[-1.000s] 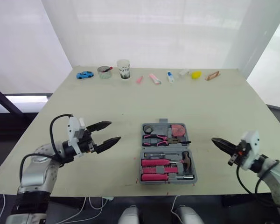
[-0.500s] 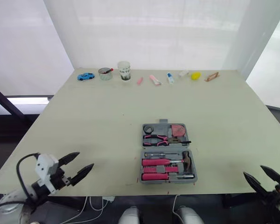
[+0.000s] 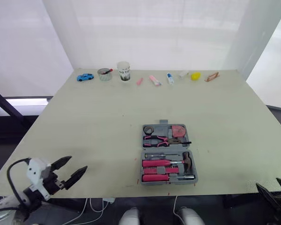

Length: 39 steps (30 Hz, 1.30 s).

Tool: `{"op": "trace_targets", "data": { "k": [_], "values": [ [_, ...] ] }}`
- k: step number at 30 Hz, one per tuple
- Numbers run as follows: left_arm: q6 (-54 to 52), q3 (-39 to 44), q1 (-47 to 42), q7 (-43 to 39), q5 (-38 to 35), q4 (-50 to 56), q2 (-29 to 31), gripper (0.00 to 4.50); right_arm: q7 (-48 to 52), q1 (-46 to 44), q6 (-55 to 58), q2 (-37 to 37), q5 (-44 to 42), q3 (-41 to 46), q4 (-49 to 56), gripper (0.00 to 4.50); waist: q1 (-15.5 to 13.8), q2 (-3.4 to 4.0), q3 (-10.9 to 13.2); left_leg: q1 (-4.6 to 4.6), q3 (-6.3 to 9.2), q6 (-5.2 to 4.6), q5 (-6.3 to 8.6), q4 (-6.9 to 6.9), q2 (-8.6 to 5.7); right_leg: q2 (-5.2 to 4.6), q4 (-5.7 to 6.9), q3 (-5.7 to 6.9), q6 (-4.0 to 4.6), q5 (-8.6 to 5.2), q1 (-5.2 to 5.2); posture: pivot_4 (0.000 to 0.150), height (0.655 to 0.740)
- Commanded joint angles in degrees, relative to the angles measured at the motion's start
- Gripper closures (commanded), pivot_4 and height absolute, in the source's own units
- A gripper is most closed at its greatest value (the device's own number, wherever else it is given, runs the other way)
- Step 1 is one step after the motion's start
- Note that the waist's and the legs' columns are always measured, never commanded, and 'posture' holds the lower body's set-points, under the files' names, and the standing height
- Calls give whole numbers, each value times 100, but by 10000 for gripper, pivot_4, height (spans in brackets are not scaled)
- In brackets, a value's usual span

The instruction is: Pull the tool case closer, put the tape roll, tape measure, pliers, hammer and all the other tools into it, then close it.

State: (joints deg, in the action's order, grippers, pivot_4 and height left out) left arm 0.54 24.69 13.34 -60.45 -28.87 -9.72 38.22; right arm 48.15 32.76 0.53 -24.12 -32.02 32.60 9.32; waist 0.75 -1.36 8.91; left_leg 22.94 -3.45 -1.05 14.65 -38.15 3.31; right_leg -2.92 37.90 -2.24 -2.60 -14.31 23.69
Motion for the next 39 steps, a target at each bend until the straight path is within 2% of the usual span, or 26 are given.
{"op": "trace_targets", "data": {
  "k": [1,7,12,26,27,28,29,30,32,34,36,37,39],
  "values": [
    [33,-363,-326,-219,245,113,203,0,-165,-268,276,-248,98,-253,416,88,-2,0,0,0,-1,0,0,0,0,1,0,6,5,3,0,1500,7400],
    [100,-791,-1055,-476,441,-297,248,0,-242,-806,605,-567,213,-606,451,88,-11,-2,0,4,-13,-33,-13,2,-6,33,-2,7,18,11,-1,1500,7400],
    [290,-1242,-1808,-836,754,-944,272,0,-265,-1591,973,-939,434,-1091,284,88,0,-8,2,7,-31,-42,-10,-4,-23,41,-3,4,13,12,-2,1500,7400],
    [968,-2117,-3276,-1704,1290,-2495,0,0,326,-3246,896,-1173,1113,-2322,-1019,88,-3,-12,5,6,-50,-42,-10,-7,-16,74,-1,-10,6,17,-4,1500,7400],
    [1013,-2150,-3345,-1737,1308,-2588,-27,0,334,-3330,881,-1159,1142,-2363,-1086,2506,-1,-12,5,6,-50,-42,-10,-7,-16,75,-1,-10,6,17,-3,1500,7400],
    [1074,-2204,-3464,-1771,1361,-2736,-74,2518,347,-3461,923,-1153,1203,-2466,-1136,5602,1,-13,5,6,-50,-42,-10,-7,-15,77,0,-10,3,19,-3,1500,7400],
    [1121,-2238,-3556,-1799,1401,-2854,-107,4033,355,-3554,956,-1150,1247,-2540,-1172,6327,1,-13,5,6,-50,-42,-10,-7,-14,78,0,-11,3,19,-3,1500,7400],
    [1154,-2302,-3683,-1839,1448,-2974,-160,6535,376,-3716,983,-1150,1353,-2685,-1271,10243,2,-13,5,4,-50,-42,-10,-7,-14,78,0,-11,3,19,-5,1500,7400],
    [1200,-2410,-3886,-1919,1523,-3137,-238,14214,422,-3987,996,-1140,1526,-2909,-1479,18851,2,-13,5,5,-50,-42,-10,-12,-14,79,4,-11,4,19,-4,1500,7400],
    [1254,-2484,-4045,-1993,1591,-3282,-294,24911,461,-4187,981,-1123,1616,-3051,-1649,30041,2,-13,5,5,-48,-42,-11,-18,-13,83,6,-12,4,20,-5,1500,7400],
    [1344,-2570,-4226,-2053,1680,-3486,-351,29688,540,-4355,926,-1125,1748,-3237,-1826,35136,1,-13,5,6,-48,-42,-11,-17,-13,83,6,-13,4,20,-5,1500,7400],
    [1394,-2599,-4302,-2074,1722,-3585,-373,35386,574,-4418,886,-1129,1808,-3312,-1904,40989,0,-13,5,8,-47,-42,-10,-17,-13,85,5,-14,-9,27,-4,1500,7400],
    [1489,-2699,-4491,-2171,1847,-3835,-436,38575,663,-4590,785,-1097,1959,-3494,-2142,44207,0,-13,5,15,-44,-42,-10,-15,-13,89,1,-13,-11,28,-1,1500,7400]
  ]
}}
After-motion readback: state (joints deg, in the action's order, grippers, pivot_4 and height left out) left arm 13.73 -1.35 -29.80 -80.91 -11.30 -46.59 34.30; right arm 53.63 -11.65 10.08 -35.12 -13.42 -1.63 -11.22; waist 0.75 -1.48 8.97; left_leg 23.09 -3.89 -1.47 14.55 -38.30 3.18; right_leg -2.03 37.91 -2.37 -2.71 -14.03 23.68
